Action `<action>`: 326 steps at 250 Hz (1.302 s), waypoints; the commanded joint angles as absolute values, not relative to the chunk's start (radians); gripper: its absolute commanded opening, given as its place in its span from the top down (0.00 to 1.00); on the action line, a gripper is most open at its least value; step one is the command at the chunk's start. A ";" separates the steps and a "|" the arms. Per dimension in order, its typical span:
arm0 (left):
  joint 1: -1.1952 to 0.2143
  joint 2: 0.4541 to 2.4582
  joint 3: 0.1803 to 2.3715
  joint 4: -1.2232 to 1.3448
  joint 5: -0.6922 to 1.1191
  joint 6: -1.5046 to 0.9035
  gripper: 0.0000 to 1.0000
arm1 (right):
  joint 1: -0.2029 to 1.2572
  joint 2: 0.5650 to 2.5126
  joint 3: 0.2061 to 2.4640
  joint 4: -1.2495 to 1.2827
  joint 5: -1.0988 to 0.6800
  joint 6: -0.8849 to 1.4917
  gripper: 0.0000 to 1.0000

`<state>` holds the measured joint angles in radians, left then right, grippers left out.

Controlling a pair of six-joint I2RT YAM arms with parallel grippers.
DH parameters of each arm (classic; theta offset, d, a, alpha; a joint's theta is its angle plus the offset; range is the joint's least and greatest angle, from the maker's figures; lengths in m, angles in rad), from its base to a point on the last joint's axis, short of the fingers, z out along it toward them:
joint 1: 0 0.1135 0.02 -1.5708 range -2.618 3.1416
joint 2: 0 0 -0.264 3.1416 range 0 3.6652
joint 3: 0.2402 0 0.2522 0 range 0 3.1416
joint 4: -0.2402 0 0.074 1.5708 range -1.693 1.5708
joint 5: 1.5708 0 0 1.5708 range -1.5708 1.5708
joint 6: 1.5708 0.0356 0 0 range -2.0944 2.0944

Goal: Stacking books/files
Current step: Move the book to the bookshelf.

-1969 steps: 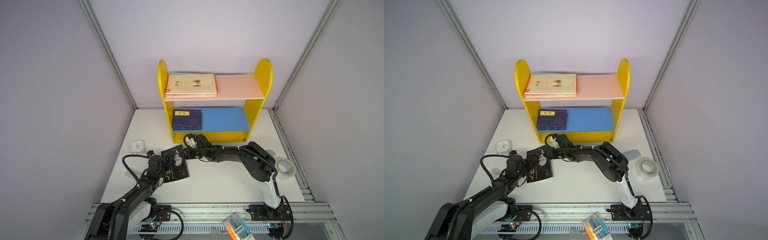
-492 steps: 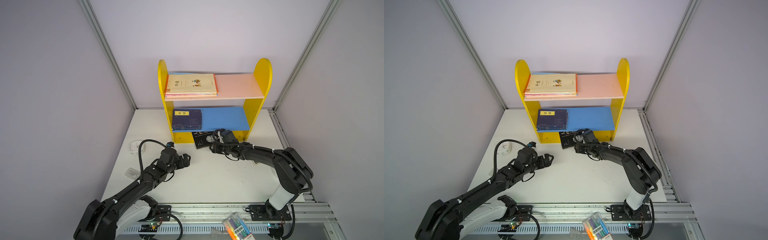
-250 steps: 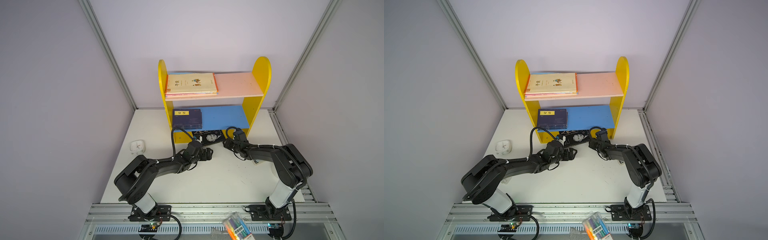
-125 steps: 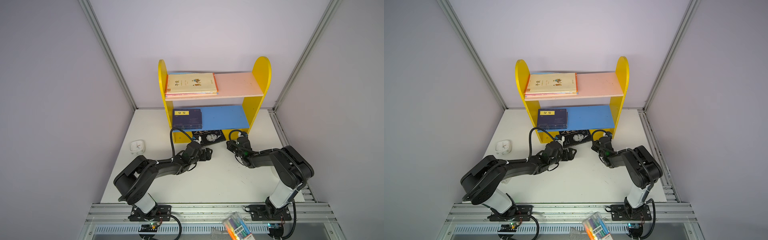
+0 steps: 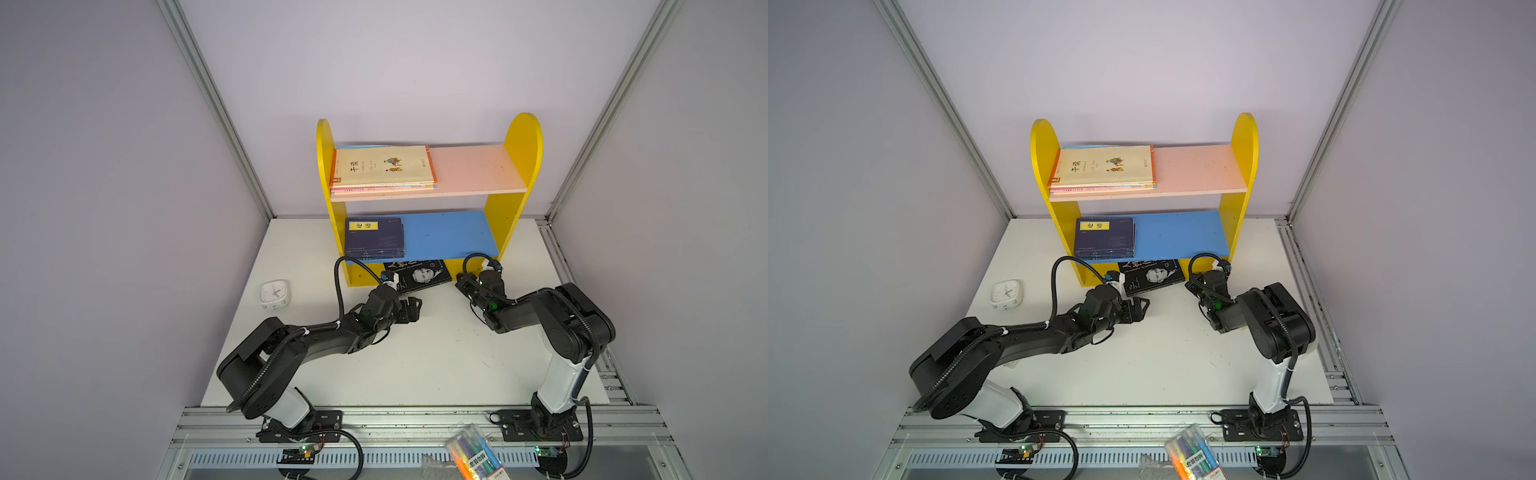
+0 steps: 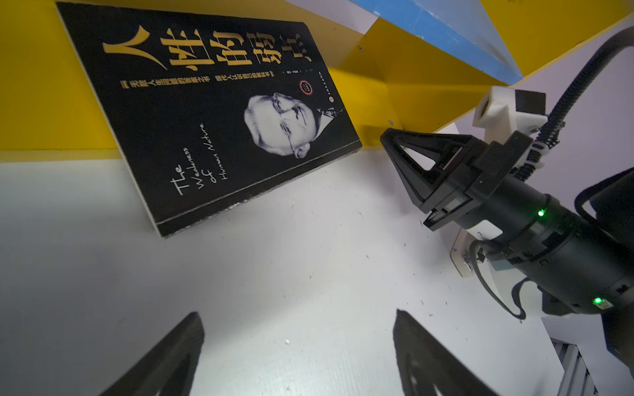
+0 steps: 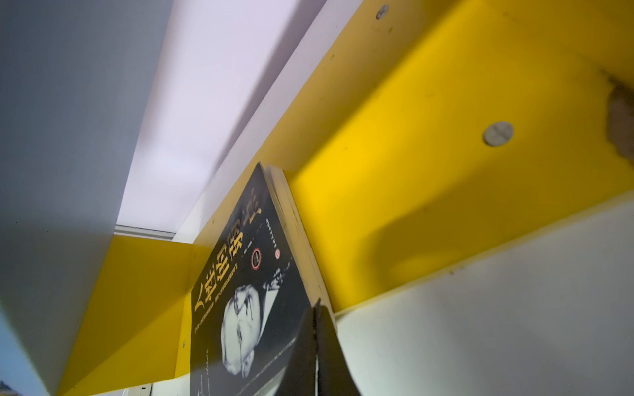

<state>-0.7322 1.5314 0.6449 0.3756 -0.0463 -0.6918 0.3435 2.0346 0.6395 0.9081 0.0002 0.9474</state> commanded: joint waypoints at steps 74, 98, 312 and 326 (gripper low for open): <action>-0.732 1.428 0.622 0.315 -0.108 -0.661 0.10 | 0.354 2.135 0.675 1.029 -0.047 1.028 0.92; -0.731 1.399 0.613 0.302 -0.129 -0.658 0.10 | 0.370 2.143 0.684 1.023 -0.057 1.025 0.91; -0.644 1.111 0.474 0.167 -0.247 -0.682 0.09 | 0.516 2.236 0.854 0.981 -0.046 1.028 0.85; -0.637 1.086 0.467 0.153 -0.253 -0.679 0.09 | 0.522 2.242 0.867 0.980 -0.047 1.028 0.85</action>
